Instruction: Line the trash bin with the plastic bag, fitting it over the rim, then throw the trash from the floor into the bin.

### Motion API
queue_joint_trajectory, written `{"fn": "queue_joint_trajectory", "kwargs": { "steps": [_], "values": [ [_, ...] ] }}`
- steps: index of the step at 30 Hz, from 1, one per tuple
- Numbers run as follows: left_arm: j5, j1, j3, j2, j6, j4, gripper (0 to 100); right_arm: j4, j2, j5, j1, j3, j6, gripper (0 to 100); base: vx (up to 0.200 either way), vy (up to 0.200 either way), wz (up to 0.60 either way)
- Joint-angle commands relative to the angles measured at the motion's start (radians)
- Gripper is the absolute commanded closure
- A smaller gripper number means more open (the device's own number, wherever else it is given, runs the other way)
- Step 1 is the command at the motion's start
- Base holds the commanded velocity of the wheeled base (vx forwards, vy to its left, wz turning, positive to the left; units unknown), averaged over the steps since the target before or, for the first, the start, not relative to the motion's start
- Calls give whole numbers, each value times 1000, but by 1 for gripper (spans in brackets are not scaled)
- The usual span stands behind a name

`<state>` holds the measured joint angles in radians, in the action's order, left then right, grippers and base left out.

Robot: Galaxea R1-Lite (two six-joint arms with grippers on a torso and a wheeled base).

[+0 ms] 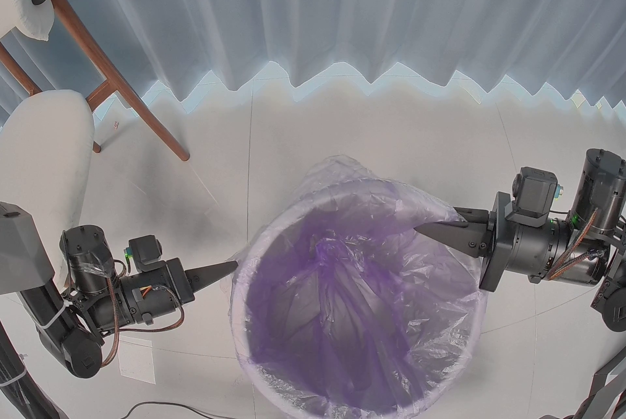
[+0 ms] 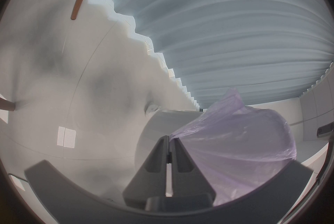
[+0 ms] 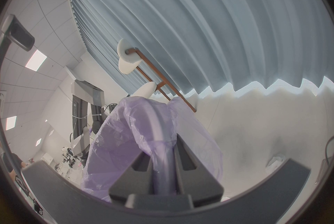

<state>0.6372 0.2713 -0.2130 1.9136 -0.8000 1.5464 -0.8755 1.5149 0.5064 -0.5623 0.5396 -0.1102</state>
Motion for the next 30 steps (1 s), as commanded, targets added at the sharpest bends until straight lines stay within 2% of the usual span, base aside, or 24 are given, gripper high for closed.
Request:
{"fn": "queue_joint_trajectory", "kwargs": {
  "steps": [1, 6, 7, 11, 16, 20, 24, 25, 26, 27, 30],
  "values": [
    [1, -9, -3, 12, -1, 1, 100, 0, -19, 1, -1, 2, -2, 100, 0, 0, 0],
    [-1, -9, -16, 4, 1, 1, 100, -2, -19, -2, -1, -6, 0, 100, 0, 0, 0],
    [-1, -9, -16, 2, 1, 1, 0, -2, -18, -2, -1, -6, -2, 100, 0, 0, 0],
    [-2, -37, 0, -18, 2, 1, 0, 0, -16, -11, 4, 0, -3, 100, 0, 0, 0],
    [-13, -86, 61, -131, -1, 1, 0, -2, -12, -52, 6, -1, -29, 100, 0, 0, 0],
    [-14, -201, 181, -381, -13, 0, 0, 1, 4, -186, 4, 16, -161, 100, 0, 0, 0],
    [-30, -241, 213, -558, -130, -5, 0, -5, 67, -307, 4, 31, -236, 100, 0, 0, 0],
    [-30, -241, 213, -558, -130, -5, 0, -5, 67, -307, 4, 31, -236, 100, 0, 0, 0],
    [-85, -238, 213, -630, -186, -5, 0, -7, 97, -355, 2, 54, -276, 100, 0, 0, 0],
    [-129, -225, 213, -665, -200, -6, 0, -3, 119, -382, 1, 76, -307, 100, 0, 0, 0],
    [-232, -190, 213, -709, -196, -31, 0, 0, 200, -453, 1, 160, -365, 100, 0, 0, 0]
  ]
}}
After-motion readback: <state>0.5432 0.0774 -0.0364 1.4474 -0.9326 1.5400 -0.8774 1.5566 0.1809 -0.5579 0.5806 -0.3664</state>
